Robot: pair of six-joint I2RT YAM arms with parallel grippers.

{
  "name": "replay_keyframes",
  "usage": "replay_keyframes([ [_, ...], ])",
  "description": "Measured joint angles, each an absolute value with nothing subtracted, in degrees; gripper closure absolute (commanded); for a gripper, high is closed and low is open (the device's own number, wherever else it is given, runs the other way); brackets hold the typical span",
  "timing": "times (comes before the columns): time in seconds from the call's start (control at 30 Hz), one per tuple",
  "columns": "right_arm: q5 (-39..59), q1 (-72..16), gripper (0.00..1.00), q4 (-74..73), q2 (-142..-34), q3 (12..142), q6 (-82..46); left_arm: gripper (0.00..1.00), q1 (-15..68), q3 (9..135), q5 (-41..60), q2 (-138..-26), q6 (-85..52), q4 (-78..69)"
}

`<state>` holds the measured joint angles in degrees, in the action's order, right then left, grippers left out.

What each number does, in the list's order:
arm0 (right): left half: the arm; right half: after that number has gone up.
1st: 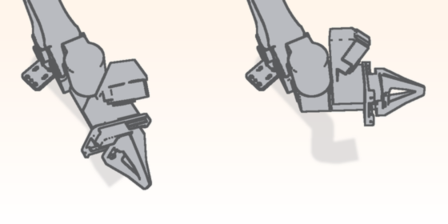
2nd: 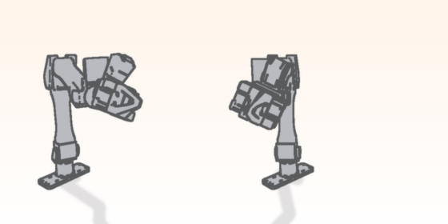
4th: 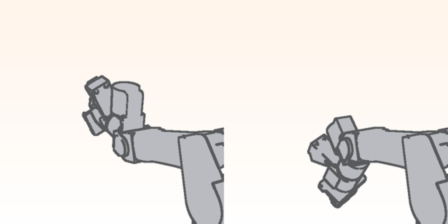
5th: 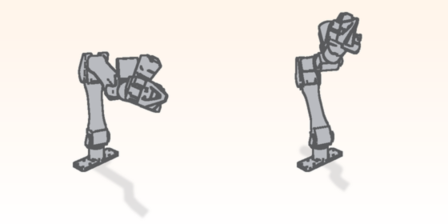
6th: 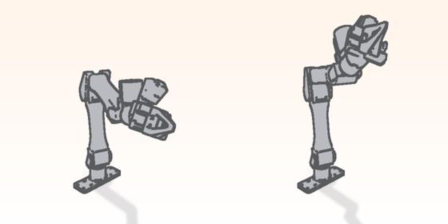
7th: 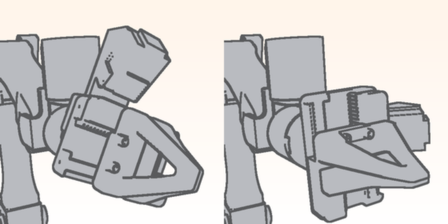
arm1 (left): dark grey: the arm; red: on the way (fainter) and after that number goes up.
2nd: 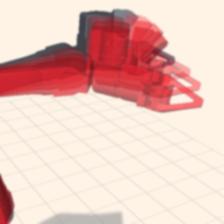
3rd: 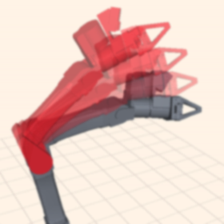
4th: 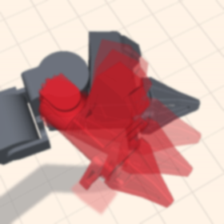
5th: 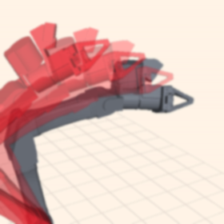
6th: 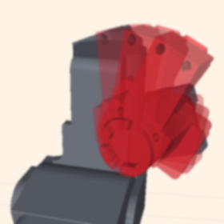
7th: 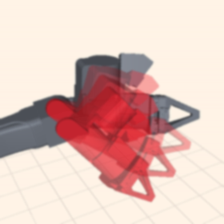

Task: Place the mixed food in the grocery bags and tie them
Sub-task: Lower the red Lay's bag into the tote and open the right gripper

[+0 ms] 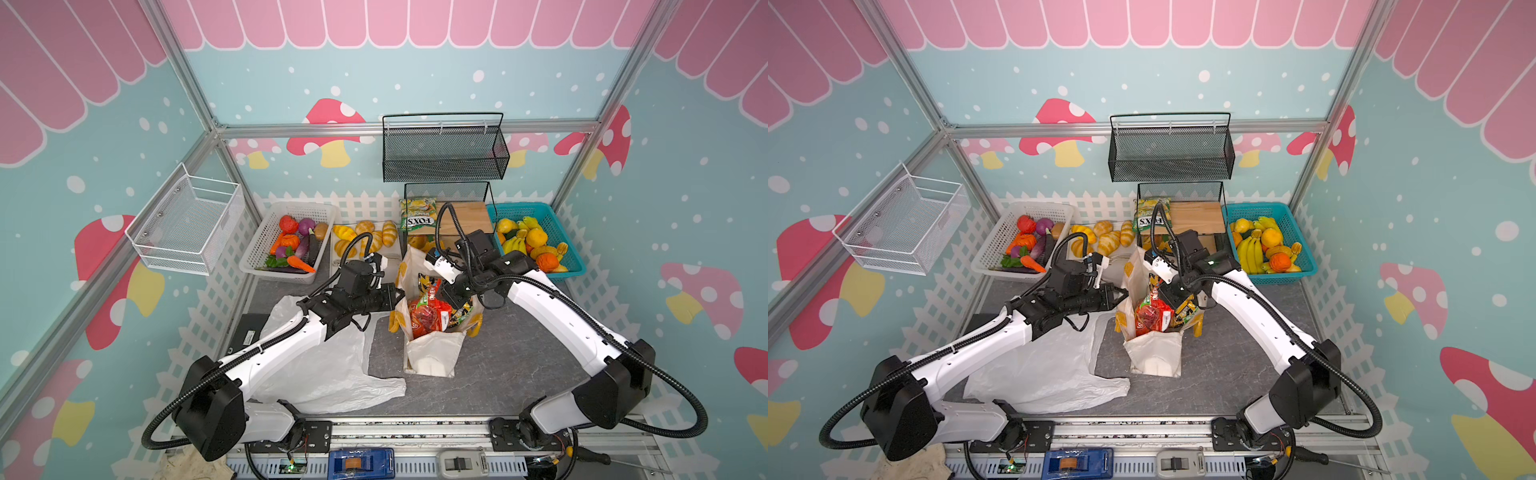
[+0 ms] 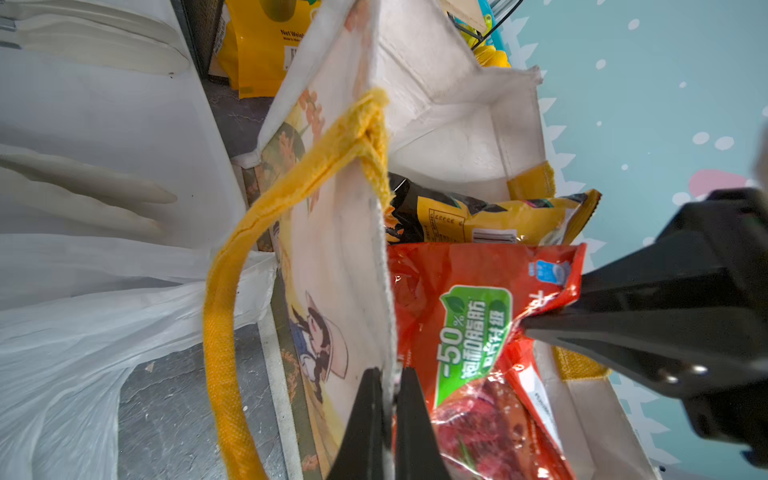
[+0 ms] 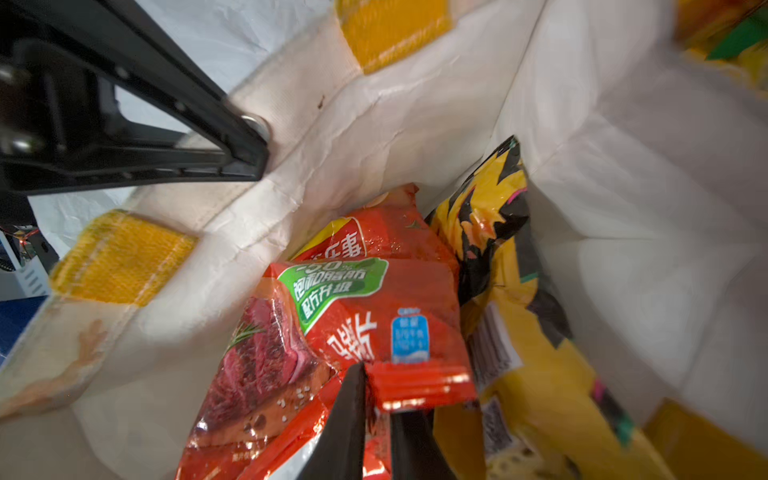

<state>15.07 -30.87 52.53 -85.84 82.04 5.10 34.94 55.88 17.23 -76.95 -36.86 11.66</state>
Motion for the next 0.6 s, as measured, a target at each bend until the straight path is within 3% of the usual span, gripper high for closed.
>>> replay_keyframes([
  [0.1,15.49,-30.85,0.57,50.87,-84.71,81.28,4.38,1.00,34.96,55.88,17.39,-76.93,-36.91,11.66],
  [0.2,17.08,-30.85,0.55,47.44,-80.36,80.71,3.14,1.00,34.94,55.88,17.43,-76.93,-36.95,11.64],
  [0.43,18.44,-32.36,0.79,38.70,-76.03,75.07,0.38,1.00,34.96,55.88,17.80,-76.95,-37.34,11.27],
  [0.6,18.06,-32.36,0.83,35.81,-81.93,67.59,-1.98,1.00,34.96,55.88,17.78,-76.95,-37.34,11.05],
])
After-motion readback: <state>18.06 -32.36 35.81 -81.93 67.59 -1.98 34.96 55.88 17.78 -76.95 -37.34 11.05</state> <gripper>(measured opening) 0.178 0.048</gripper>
